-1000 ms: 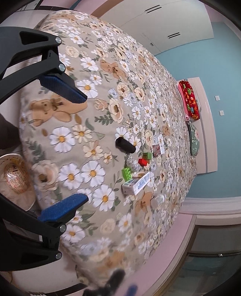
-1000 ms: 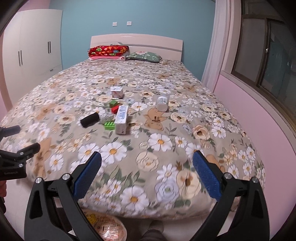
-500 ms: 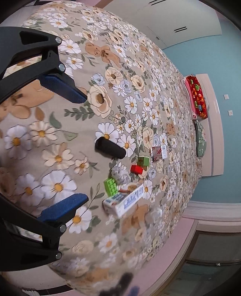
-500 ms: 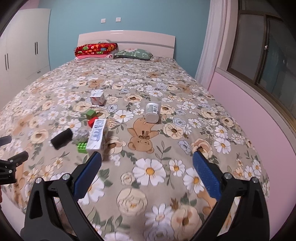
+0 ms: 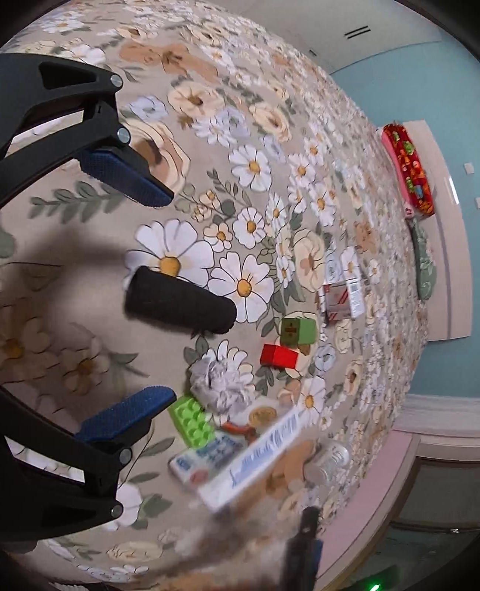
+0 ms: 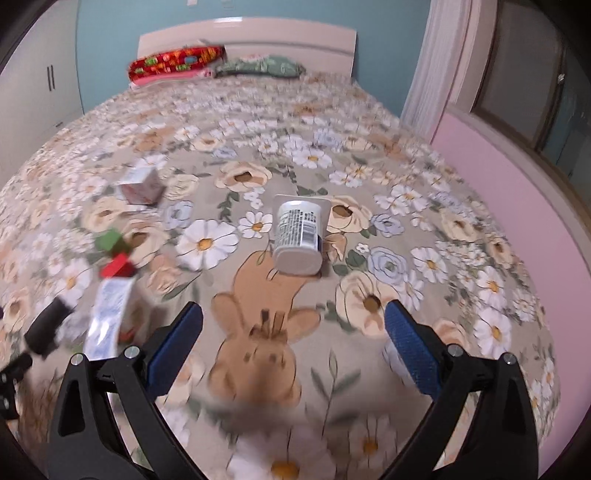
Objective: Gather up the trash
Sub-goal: 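Grasp the black foam tube with the left tool while the right tool grasps the white yogurt cup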
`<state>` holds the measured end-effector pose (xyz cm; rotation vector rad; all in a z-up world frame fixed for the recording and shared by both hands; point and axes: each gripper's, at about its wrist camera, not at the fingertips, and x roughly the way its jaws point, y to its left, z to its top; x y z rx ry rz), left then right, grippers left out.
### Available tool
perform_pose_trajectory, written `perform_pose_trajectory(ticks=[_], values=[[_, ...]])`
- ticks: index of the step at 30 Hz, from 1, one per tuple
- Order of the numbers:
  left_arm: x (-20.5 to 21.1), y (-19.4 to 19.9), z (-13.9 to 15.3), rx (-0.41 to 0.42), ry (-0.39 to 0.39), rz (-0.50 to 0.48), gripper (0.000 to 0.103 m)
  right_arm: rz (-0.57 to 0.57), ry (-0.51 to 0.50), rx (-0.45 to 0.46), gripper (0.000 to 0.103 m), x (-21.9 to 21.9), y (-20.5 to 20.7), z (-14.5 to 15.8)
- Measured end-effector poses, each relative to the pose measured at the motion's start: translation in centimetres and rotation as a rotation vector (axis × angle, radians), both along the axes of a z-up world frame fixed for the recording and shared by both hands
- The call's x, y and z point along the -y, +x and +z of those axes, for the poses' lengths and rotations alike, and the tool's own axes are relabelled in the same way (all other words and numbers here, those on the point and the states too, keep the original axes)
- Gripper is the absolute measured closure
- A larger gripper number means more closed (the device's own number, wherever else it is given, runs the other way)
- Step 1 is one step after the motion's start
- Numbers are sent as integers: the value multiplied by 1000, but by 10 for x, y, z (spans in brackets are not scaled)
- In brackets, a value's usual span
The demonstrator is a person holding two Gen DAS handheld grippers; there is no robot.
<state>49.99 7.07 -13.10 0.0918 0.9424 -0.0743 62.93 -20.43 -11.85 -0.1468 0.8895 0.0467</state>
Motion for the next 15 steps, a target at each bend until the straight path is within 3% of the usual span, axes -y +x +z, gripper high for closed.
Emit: perform_pose_trajectory(ticks=[5, 13, 15], values=[[-2, 29, -13, -50, -5, -2, 4, -19, 4, -137, 7, 8, 73, -27], [2, 54, -27, -127, 23, -30, 4, -66, 69, -311, 7, 21, 137, -56], [5, 58, -30, -138, 41, -36, 12, -76, 61, -345, 7, 22, 147, -62]])
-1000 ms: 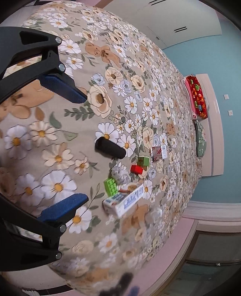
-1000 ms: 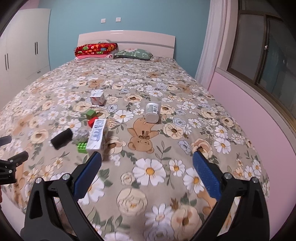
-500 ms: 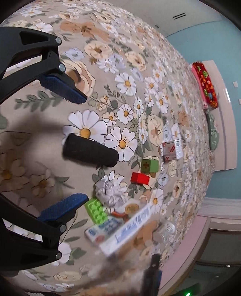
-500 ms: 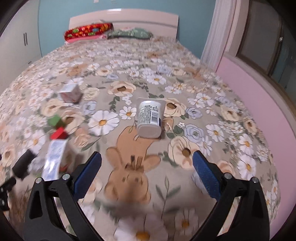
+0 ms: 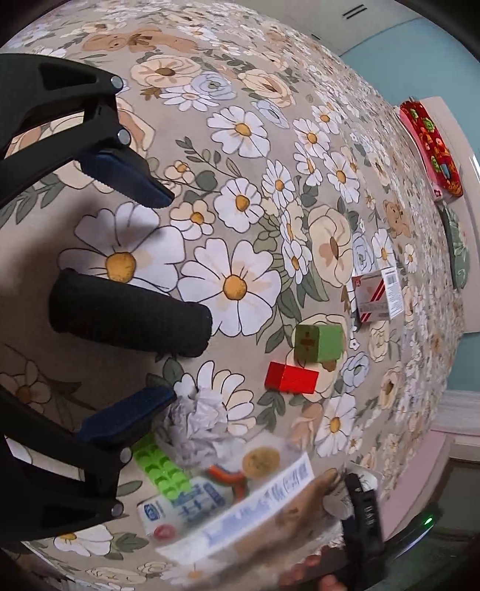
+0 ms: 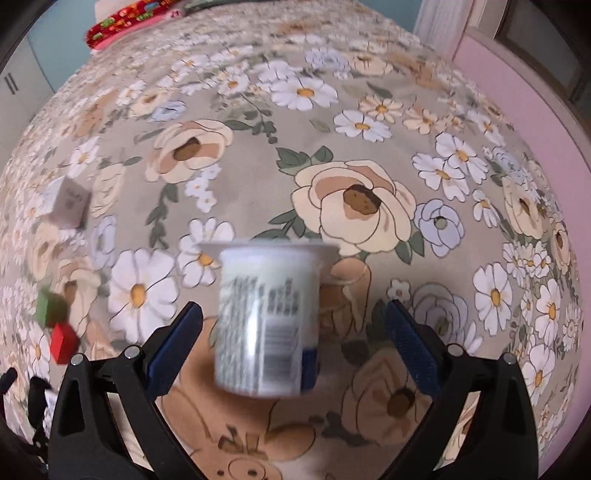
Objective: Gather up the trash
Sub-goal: 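Grasp the black foam tube with the left tool while the right tool grasps the white yogurt cup, then carry the black tube and yogurt cup down over the white paper bowl with both tools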
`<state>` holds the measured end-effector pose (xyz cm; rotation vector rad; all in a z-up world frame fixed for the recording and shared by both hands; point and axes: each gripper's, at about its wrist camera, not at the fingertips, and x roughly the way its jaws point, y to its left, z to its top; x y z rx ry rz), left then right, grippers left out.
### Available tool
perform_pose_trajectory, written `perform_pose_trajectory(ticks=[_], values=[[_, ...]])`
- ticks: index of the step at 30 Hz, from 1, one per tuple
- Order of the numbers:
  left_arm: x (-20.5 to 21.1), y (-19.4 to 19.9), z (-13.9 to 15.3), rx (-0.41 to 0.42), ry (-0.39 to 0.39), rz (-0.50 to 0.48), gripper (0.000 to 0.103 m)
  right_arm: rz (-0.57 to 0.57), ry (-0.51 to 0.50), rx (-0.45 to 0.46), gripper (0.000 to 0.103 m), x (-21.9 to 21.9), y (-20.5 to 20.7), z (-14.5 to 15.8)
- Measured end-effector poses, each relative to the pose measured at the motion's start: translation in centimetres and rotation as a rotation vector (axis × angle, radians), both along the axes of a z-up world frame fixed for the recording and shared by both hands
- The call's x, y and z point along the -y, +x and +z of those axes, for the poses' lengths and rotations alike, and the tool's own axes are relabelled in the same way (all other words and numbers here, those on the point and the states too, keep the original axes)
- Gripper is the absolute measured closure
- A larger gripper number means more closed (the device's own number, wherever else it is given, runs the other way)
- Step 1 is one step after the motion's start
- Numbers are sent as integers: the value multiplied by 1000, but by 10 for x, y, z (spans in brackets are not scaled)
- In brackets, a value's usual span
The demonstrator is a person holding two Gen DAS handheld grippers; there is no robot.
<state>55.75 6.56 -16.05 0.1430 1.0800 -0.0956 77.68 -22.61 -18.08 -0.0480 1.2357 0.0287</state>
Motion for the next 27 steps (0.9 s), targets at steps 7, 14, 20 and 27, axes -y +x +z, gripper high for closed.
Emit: perform_pose_trajectory(ticks=[7, 14, 20, 27], values=[[10, 15, -13, -89, -10, -8, 49, 3, 26, -30, 16, -3, 16, -5], [14, 11, -12, -92, -8, -5, 65, 59, 37, -43, 55, -8, 1, -6], [6, -2, -1, -102, -18, 33, 67, 67, 57, -10, 55, -3, -23, 21], [-4, -35, 47, -46, -5, 75, 68, 85, 89, 52, 55, -3, -70, 78]])
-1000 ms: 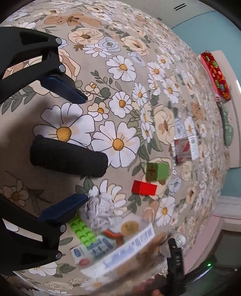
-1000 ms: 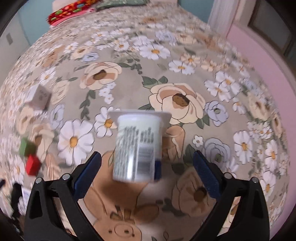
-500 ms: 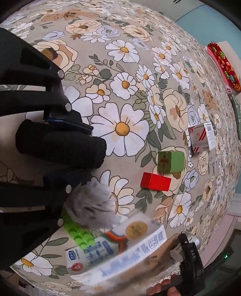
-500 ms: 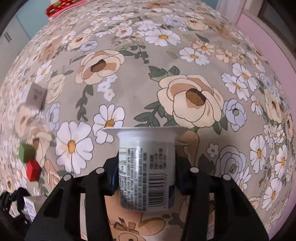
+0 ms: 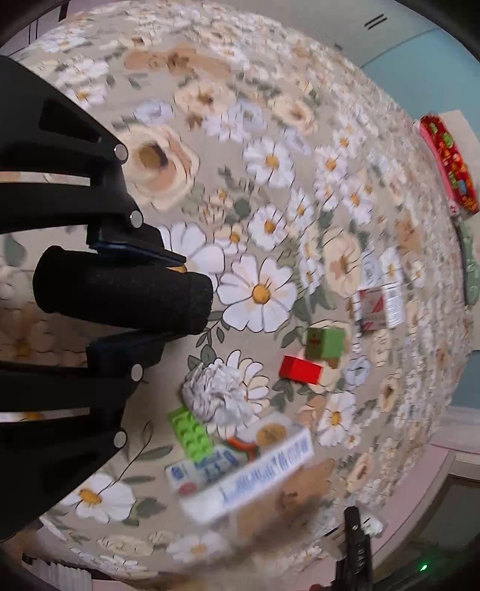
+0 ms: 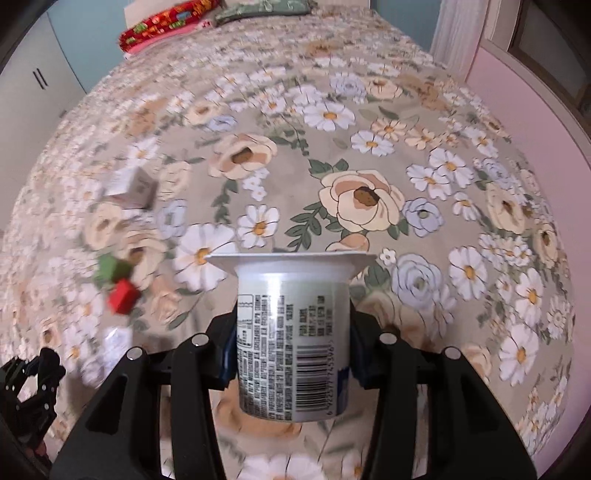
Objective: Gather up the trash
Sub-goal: 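Carry the black tube and yogurt cup down over the white paper bowl with both tools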
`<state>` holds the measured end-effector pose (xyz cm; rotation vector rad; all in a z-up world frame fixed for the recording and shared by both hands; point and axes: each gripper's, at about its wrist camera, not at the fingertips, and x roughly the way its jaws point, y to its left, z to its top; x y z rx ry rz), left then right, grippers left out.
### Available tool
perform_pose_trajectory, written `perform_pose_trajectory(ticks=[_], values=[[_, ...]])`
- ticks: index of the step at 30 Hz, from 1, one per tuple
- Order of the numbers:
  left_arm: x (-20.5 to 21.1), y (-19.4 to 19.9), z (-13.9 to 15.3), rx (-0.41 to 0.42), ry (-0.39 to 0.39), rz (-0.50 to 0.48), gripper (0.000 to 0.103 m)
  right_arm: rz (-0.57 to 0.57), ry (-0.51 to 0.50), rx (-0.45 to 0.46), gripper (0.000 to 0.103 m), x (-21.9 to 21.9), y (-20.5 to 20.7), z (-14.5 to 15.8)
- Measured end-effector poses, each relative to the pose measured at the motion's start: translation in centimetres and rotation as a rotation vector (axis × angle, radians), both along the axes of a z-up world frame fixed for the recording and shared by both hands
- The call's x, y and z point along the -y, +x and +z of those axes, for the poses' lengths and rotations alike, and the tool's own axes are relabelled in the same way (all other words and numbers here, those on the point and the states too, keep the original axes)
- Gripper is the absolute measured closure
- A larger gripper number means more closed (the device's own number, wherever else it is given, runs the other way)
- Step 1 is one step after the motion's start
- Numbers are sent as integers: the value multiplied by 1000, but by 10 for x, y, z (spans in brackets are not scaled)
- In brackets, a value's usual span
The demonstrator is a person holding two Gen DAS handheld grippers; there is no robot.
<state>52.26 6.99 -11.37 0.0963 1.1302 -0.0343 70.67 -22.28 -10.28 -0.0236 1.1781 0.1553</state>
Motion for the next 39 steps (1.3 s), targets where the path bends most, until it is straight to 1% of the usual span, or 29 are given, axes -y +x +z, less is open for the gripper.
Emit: perform_pose_trajectory(ticks=[5, 7, 8, 9, 12, 13, 14, 19, 20, 24, 31, 35, 39], values=[[2, -26, 43, 62, -8, 8, 68, 35, -12, 55, 55, 0, -50, 49], [4, -39, 64, 98, -7, 12, 69, 44, -14, 75, 55, 1, -68, 66], [6, -44, 73, 114, -8, 12, 69, 51, -13, 93, 55, 1, -83, 81], [9, -54, 88, 140, -12, 7, 69, 55, -10, 102, 55, 1, -92, 90], [14, -80, 119, 194, -20, 2, 69, 67, 6, 137, 55, 3, -125, 121], [15, -86, 125, 204, -22, 1, 69, 72, 11, 147, 55, 3, -134, 129], [16, -98, 138, 227, -25, 1, 69, 80, 17, 164, 55, 3, -150, 142], [23, -144, 182, 325, -11, 6, 69, 116, 32, 222, 55, -2, -204, 183], [23, -150, 187, 336, -10, 7, 69, 124, 39, 231, 55, -3, -216, 190], [23, -187, 213, 390, -13, 23, 69, 159, 30, 263, 55, -7, -258, 210], [29, -243, 239, 455, 0, 24, 69, 212, 37, 308, 55, -14, -326, 232], [30, -268, 241, 470, 4, 23, 69, 240, 42, 316, 55, -19, -358, 234], [32, -289, 234, 465, 6, 13, 69, 269, 39, 313, 55, -27, -385, 226]])
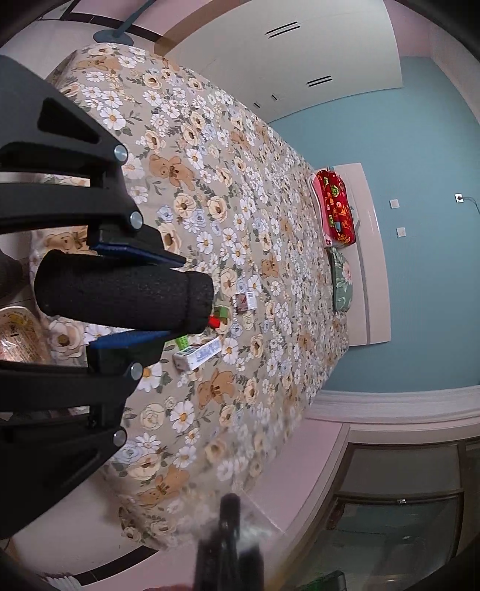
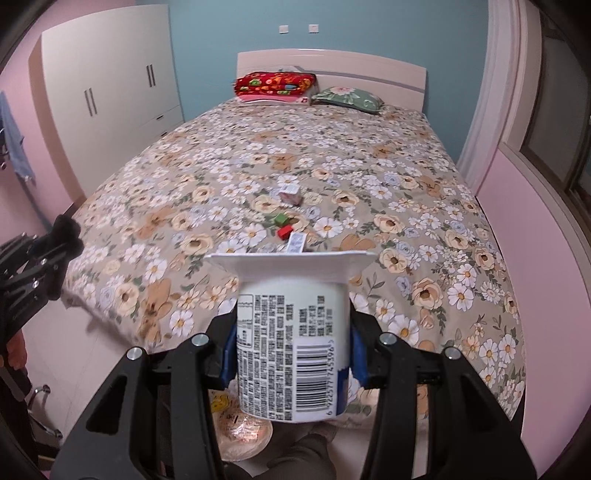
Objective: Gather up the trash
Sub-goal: 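Carry the black tube and yogurt cup down over the white paper bowl with both tools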
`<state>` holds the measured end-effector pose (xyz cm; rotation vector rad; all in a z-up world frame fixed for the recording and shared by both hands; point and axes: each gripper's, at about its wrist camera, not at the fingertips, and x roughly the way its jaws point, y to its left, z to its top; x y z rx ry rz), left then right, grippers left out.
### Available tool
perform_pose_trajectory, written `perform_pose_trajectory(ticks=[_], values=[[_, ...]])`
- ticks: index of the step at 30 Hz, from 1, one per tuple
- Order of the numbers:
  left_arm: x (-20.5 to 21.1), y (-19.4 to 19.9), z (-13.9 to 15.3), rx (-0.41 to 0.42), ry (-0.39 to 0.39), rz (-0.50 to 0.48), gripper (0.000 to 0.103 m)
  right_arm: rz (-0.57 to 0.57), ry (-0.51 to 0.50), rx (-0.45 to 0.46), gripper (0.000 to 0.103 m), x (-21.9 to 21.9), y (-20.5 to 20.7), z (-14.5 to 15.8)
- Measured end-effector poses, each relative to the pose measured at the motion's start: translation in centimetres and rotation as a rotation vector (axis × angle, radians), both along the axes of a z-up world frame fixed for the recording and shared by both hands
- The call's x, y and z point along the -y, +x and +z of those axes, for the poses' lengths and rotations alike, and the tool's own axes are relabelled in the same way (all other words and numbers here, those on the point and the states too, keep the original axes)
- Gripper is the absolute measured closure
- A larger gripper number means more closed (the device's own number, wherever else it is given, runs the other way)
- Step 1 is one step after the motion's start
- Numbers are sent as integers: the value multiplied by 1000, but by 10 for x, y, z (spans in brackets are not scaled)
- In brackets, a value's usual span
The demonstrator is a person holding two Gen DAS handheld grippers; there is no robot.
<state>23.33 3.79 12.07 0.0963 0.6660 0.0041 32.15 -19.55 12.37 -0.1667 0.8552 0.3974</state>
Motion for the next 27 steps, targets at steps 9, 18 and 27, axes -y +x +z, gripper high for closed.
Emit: perform_pose_trajectory(ticks=[9, 18, 27], values=[[7, -28, -59, -100, -9, -54, 69, 70, -10, -79, 55, -19, -43, -60], [12, -28, -152, -280, -18, -78, 69, 115, -29, -240, 55, -33, -63, -156], [23, -33, -245, -459, -42, -104, 69, 143, -38, -415, 55, -44, -80, -257]])
